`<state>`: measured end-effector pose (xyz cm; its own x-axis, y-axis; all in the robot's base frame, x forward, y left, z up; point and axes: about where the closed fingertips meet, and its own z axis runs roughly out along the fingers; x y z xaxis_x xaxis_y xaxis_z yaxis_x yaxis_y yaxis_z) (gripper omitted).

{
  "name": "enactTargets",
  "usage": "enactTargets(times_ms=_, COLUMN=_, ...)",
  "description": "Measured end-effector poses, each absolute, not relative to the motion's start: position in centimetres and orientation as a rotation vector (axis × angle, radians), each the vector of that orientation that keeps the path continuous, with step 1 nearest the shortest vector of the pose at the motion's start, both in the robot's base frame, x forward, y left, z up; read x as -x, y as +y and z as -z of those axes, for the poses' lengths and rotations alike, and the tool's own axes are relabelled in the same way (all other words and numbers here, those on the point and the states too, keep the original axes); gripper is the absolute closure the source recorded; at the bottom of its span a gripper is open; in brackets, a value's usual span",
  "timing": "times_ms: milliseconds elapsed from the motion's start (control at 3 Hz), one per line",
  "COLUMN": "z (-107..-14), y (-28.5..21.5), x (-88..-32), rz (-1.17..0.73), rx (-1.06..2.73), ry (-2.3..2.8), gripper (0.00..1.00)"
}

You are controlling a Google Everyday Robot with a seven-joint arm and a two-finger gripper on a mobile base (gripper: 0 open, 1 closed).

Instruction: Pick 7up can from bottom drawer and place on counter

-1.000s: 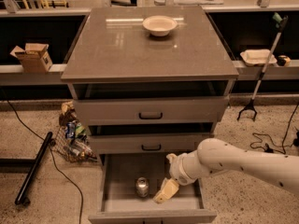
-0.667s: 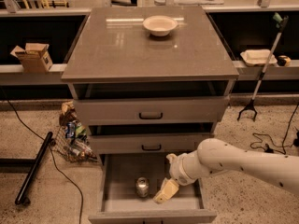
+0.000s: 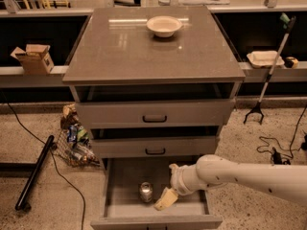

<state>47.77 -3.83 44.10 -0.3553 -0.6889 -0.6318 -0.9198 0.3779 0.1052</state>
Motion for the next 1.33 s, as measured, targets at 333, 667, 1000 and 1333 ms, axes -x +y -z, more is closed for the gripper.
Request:
enactTargets(times_ms=333, z=-38.4, y=-3.2, x=-49.1, rz=-0.673, rx=1.265, ry=2.140, gripper=0.00)
enactTargets(times_ms=667, z=-33.5, y=-1.4, x=-50.0, rz=-0.755, rx=1.170, ry=2.126, gripper=0.00)
enactTargets(times_ms=1000, z=-29.6, y=0.5, x=-50.2, rz=-0.839, rx=1.093, ry=2.099, gripper=0.00)
enactTargets(times_ms=1333, z=-29.7, y=0.5, x=-50.2, rz=-0.838, rx=1.094, ry=2.099, gripper=0.00)
